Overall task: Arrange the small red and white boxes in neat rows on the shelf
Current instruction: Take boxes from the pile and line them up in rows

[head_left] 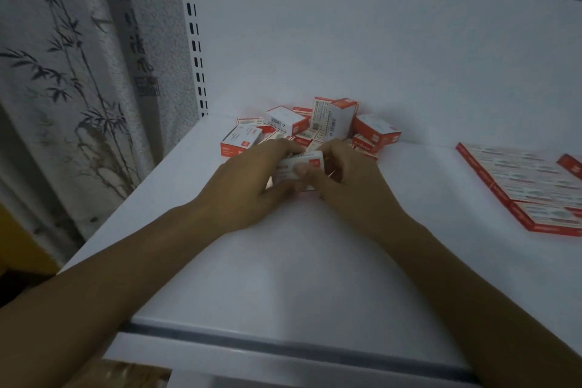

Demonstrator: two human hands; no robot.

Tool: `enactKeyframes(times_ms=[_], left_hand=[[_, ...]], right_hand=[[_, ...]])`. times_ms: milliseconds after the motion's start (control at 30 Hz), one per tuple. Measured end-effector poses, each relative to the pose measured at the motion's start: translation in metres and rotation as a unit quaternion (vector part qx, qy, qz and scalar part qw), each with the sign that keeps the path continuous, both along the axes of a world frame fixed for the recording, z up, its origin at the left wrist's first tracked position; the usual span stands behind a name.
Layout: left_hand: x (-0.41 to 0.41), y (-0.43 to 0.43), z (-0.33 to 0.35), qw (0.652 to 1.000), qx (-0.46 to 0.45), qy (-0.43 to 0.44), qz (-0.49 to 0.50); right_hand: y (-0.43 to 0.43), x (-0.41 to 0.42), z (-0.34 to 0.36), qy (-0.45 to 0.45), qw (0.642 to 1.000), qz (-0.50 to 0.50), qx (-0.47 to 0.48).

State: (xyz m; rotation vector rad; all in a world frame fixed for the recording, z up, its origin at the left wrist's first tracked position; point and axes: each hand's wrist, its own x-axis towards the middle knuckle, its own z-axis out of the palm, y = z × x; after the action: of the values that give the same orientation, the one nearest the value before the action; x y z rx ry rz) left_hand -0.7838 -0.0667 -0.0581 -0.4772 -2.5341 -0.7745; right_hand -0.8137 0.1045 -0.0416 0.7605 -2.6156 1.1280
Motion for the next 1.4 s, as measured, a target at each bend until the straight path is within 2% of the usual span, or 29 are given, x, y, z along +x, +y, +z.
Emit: enactKeyframes(times_ms=[133,300,367,500,600,733,833,933,1100,1233,1300,1400], left_hand=[[0.004,0.001,0.0,0.998,-0.04,0.039,0.006],[0.019,0.021,0.025,0.977,-0.193,0.091,0.006],[0.021,0.045,0.042,0.976,-0.192,0.102,-0.006],[0.017,0.118,0.064,0.994,-0.036,0.104,-0.027],[0.005,0.19,0.064,0.995,0.031,0.086,-0.036],[-0.015,0.286,0.047,0.997,0.024,0.01,-0.075],[-0.026,0.356,0.05,0.988,0.024,0.003,-0.15],[-0.038,0.415,0.057,0.983,0.041,0.019,-0.179],[-0.071,0.472,0.035,0.99,-0.088,0.002,-0.108],[-0.086,0.496,0.015,0.984,-0.157,-0.015,-0.081],[-0.089,0.497,0.007,0.977,-0.199,-0.033,-0.071],[-0.088,0.494,0.002,0.976,-0.204,-0.038,-0.072]], right_hand=[[0.006,0.005,0.001,0.061,0.992,-0.018,0.113],[0.019,0.014,0.012,0.11,0.976,0.027,0.187],[0.046,0.015,0.031,0.133,0.968,0.04,0.207],[0.135,0.012,0.08,0.088,0.978,0.059,0.18],[0.212,0.011,0.098,0.085,0.988,0.031,0.126],[0.32,0.006,0.098,0.07,0.997,-0.034,0.023],[0.383,0.0,0.088,0.042,0.996,-0.082,-0.019],[0.434,-0.011,0.08,0.023,0.992,-0.118,-0.035],[0.504,-0.036,0.064,0.018,0.982,-0.178,-0.057],[0.531,-0.063,0.043,-0.03,0.978,-0.197,-0.066],[0.537,-0.076,0.032,-0.057,0.976,-0.207,-0.036],[0.538,-0.083,0.014,-0.063,0.974,-0.218,0.008]])
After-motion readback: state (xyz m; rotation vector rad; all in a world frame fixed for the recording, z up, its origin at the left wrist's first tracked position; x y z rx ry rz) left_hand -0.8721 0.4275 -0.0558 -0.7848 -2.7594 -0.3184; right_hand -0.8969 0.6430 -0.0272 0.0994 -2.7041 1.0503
